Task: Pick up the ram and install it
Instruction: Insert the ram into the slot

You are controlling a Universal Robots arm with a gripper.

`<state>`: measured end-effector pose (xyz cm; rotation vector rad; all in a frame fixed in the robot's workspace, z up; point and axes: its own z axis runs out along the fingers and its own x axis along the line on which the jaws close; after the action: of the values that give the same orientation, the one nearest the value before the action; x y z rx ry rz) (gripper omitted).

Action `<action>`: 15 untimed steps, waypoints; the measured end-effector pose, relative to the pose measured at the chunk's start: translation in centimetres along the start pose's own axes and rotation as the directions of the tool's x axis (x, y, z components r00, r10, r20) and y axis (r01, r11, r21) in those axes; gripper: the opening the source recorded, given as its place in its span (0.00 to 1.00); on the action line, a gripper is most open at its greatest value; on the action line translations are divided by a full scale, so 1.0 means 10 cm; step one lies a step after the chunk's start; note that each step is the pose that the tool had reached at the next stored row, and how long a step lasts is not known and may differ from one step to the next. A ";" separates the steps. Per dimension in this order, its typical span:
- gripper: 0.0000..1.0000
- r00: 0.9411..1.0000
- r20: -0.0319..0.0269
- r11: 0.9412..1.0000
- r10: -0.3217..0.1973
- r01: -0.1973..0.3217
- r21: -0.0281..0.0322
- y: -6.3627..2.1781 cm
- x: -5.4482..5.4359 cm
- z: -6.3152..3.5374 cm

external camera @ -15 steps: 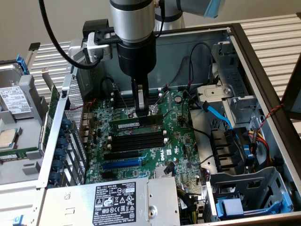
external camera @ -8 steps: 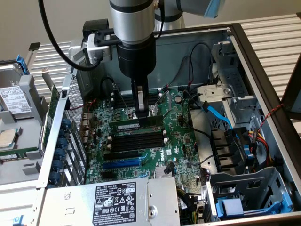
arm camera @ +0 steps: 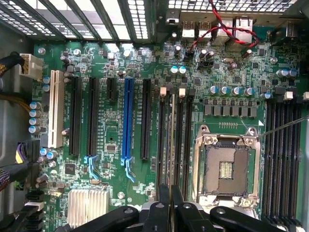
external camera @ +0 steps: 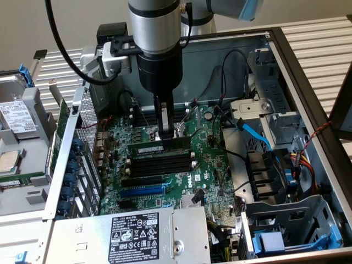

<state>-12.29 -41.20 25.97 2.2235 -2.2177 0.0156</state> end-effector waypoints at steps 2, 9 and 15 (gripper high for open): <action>0.13 1.000 -0.001 1.000 0.000 0.000 0.000 0.001 0.00 0.003; 0.13 1.000 -0.001 1.000 0.000 0.000 0.000 0.002 0.00 0.014; 0.13 1.000 -0.001 1.000 0.000 0.000 0.000 0.002 0.01 0.041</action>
<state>-12.30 -41.34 25.55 2.2230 -2.2169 0.0173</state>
